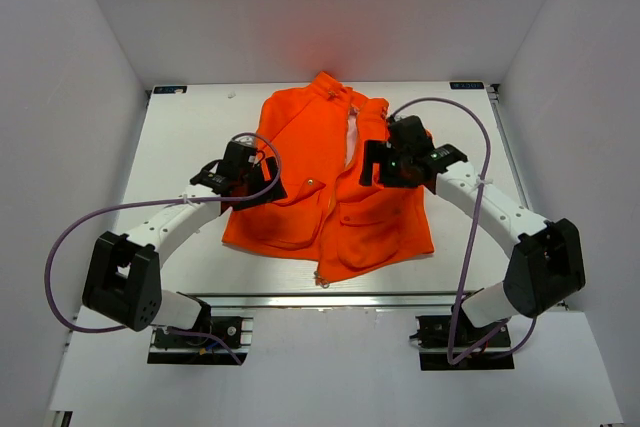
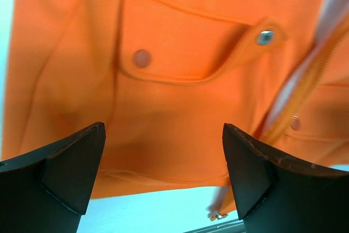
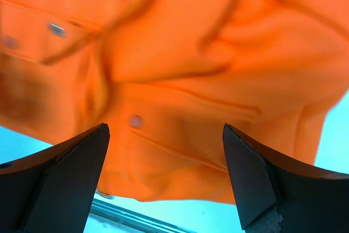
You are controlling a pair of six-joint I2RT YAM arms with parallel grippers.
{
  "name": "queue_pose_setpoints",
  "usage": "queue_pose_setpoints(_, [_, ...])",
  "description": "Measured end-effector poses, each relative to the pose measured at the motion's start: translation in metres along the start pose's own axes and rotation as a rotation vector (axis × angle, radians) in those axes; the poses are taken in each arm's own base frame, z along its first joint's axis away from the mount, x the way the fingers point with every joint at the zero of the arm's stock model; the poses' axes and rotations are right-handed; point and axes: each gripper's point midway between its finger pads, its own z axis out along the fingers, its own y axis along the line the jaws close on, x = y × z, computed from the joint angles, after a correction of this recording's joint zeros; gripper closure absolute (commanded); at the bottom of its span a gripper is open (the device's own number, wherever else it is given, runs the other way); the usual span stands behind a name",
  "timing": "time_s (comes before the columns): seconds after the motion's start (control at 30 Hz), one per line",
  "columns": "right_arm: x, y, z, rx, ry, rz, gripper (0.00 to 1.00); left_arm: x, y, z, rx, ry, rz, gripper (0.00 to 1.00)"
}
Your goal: Zip up the jacket
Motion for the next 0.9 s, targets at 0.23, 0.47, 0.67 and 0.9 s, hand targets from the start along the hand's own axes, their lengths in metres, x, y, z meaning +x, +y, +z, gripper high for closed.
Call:
queue_pose_setpoints(0.23, [0.059, -0.044, 0.032, 0.081, 0.163, 0.029, 0.11, -0.003, -0.019, 0.015, 0.095, 0.016, 0.035, 0.02])
queue_pose_setpoints(0.47, [0.070, -0.096, 0.079, 0.193, 0.224, 0.110, 0.11, 0.012, -0.014, 0.046, 0.070, 0.095, 0.040, 0.02])
queue_pose_setpoints(0.67, [0.035, -0.127, 0.102, 0.274, 0.148, 0.081, 0.11, 0.020, -0.006, 0.059, 0.035, 0.119, 0.033, 0.02])
queue_pose_setpoints(0.9, [-0.007, -0.148, 0.112, 0.270, 0.053, 0.048, 0.11, 0.017, 0.011, 0.065, -0.063, 0.101, 0.016, 0.02])
